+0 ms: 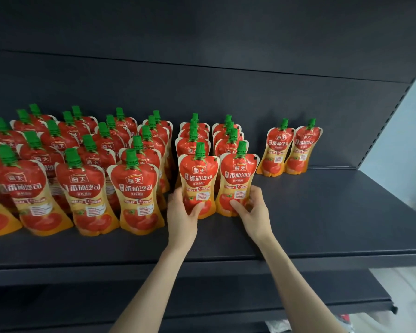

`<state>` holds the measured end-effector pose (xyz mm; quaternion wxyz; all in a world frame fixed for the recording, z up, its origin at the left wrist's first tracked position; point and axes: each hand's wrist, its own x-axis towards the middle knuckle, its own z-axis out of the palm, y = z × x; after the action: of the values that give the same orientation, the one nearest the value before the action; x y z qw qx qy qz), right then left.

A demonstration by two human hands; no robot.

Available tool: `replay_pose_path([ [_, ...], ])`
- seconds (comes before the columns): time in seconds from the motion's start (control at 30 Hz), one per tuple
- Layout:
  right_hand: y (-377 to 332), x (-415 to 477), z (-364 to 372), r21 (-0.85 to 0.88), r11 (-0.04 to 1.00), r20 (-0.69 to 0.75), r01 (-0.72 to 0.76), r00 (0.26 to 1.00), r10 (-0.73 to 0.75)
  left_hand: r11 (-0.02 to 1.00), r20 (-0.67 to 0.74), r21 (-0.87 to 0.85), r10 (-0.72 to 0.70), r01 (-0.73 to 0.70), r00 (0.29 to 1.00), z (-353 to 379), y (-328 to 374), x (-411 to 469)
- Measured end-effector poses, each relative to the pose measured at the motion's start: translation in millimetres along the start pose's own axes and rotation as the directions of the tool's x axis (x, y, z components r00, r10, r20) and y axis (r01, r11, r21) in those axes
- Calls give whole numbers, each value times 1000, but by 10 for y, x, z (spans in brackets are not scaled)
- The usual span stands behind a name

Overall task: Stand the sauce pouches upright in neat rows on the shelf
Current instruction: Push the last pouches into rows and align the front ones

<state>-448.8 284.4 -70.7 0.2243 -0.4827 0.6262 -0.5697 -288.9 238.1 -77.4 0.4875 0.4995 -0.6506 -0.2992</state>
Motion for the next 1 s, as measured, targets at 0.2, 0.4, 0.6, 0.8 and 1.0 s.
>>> replay_pose_path([
  [0.2, 17, -12, 3, -25, 1000, 8, 3, 1000, -3, 999, -68, 10, -37, 38, 997, 28, 7, 26],
  [0.4, 20, -4, -2, -19, 1000, 17, -4, 1000, 5, 999, -89, 23, -46, 48, 995, 52, 13, 18],
  [0.6, 31, 3, 3, -48, 999, 63, -9, 998, 12, 998, -114, 42, -41, 46, 993, 45, 23, 16],
  [0.8, 60, 22, 19, -97, 995, 89, 5, 996, 4, 996, -92, 43, -70, 75, 993, 43, 11, 32],
  [1.0, 62, 19, 12, -90, 996, 88, -7, 996, 15, 997, -83, 24, -68, 71, 994, 9, 19, 26],
])
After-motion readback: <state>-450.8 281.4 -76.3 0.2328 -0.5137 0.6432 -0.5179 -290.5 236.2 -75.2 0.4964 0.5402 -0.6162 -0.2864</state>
